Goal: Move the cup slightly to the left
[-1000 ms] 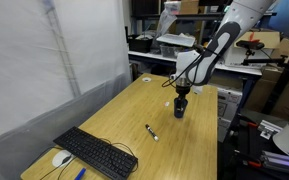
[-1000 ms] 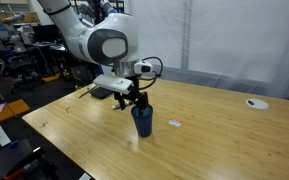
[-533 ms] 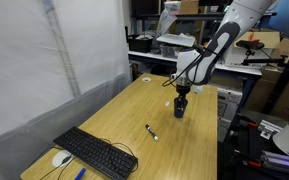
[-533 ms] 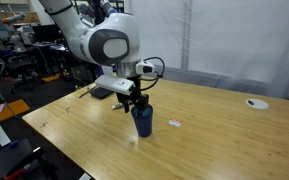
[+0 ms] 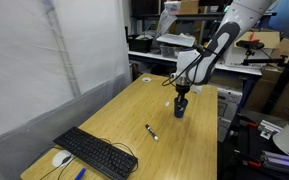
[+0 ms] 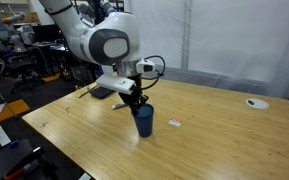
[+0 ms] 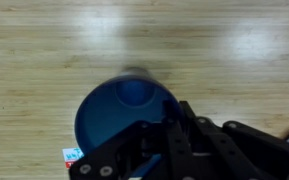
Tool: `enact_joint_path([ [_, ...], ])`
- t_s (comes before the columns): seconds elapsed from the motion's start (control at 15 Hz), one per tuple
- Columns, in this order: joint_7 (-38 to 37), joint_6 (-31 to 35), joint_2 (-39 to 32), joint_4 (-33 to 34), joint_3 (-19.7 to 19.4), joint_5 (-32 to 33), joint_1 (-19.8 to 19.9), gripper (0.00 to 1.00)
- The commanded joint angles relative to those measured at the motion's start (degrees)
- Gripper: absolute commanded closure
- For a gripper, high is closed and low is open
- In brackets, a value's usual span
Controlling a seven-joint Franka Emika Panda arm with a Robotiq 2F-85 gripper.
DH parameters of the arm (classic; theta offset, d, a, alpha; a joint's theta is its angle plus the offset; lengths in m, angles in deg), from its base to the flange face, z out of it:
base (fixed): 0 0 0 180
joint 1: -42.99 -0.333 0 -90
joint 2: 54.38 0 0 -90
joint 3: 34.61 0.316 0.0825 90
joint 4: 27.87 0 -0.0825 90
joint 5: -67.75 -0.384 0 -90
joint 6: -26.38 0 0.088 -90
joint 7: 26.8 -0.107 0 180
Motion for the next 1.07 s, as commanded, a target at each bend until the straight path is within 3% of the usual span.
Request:
enact_joint_path([
  [0.0, -0.8, 1.7, -0.3, 0.5, -0.2, 1.4, 0.0, 1.0],
  [0.6, -2.4, 0.7, 4.3, 3.3, -2.8, 6.3, -1.0, 0.99],
  [0.8, -2.6, -4.9, 5.4, 6.8, -3.5, 7.5, -0.5, 0.99],
  [1.0, -3.4, -15.1, 5.7, 11.2, -4.6, 9.0, -0.5, 0.99],
])
